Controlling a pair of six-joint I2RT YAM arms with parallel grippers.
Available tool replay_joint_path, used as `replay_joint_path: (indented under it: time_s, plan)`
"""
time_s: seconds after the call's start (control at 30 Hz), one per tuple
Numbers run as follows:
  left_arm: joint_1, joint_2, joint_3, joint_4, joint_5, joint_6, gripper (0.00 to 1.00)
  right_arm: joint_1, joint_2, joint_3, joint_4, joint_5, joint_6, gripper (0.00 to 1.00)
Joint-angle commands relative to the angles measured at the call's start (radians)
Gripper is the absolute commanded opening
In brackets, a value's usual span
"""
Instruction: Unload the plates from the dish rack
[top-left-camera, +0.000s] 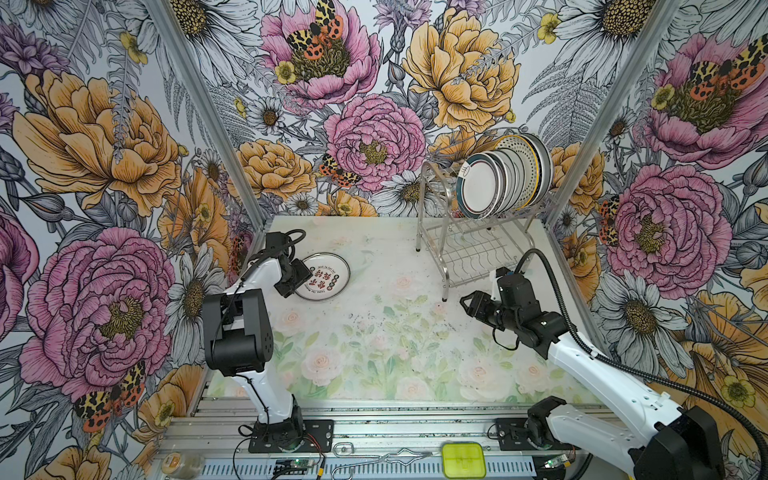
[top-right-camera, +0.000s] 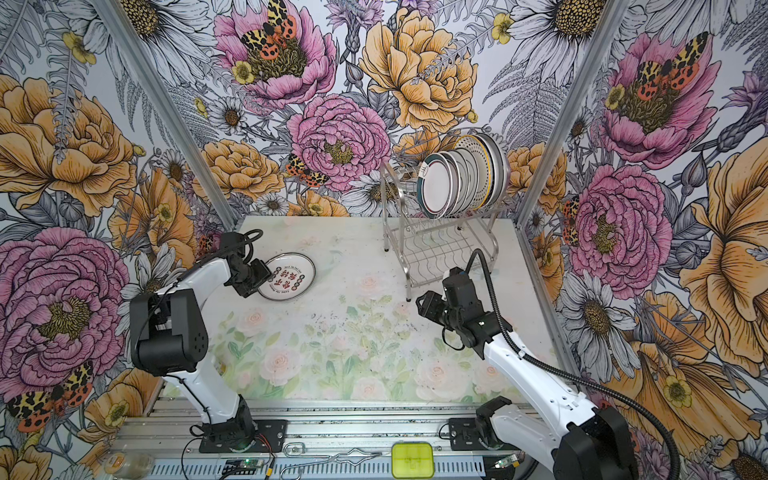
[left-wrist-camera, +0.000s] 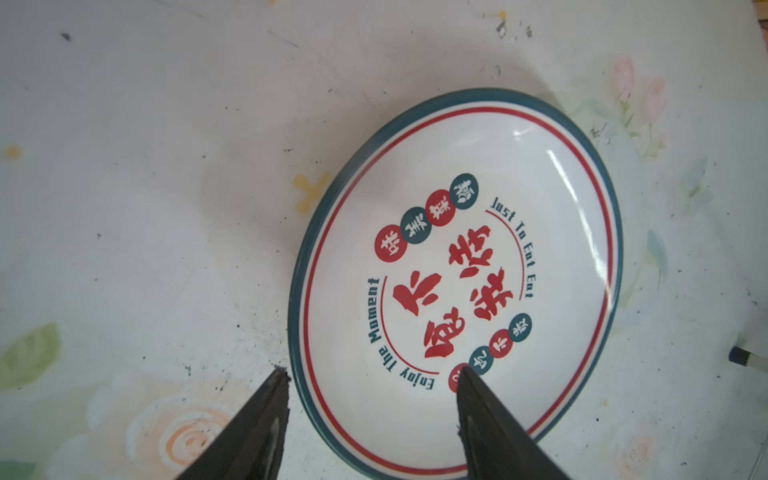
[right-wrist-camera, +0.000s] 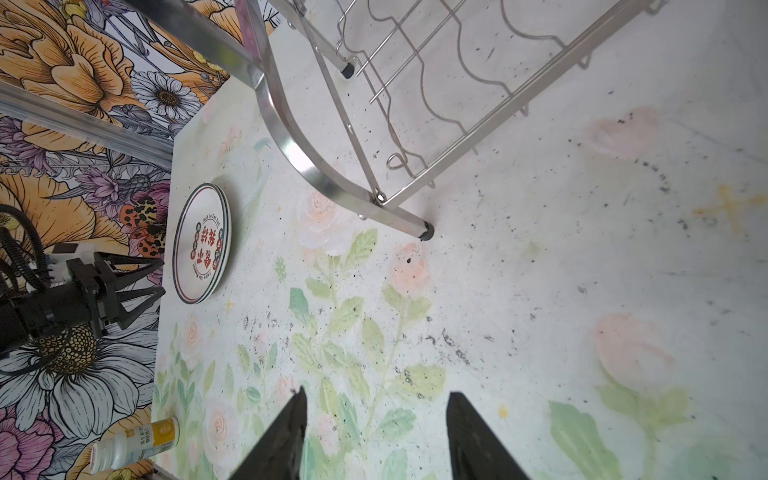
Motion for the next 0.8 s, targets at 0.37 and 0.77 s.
replay_joint_path:
  time_s: [0.37, 0.77]
  plan:
    - [-0.059, -0.252, -0.021, -0.084, -0.061, 0.055, 0.75, -0.135, -0.032, 0.239, -0.031, 0.001, -0.278, 1.0]
    - [-0.086, -0.451, -0.02, -0.093, 0.025, 0.072, 0.98, -0.166, 0.044, 0.681, -0.078, -0.056, -0.485, 0.99]
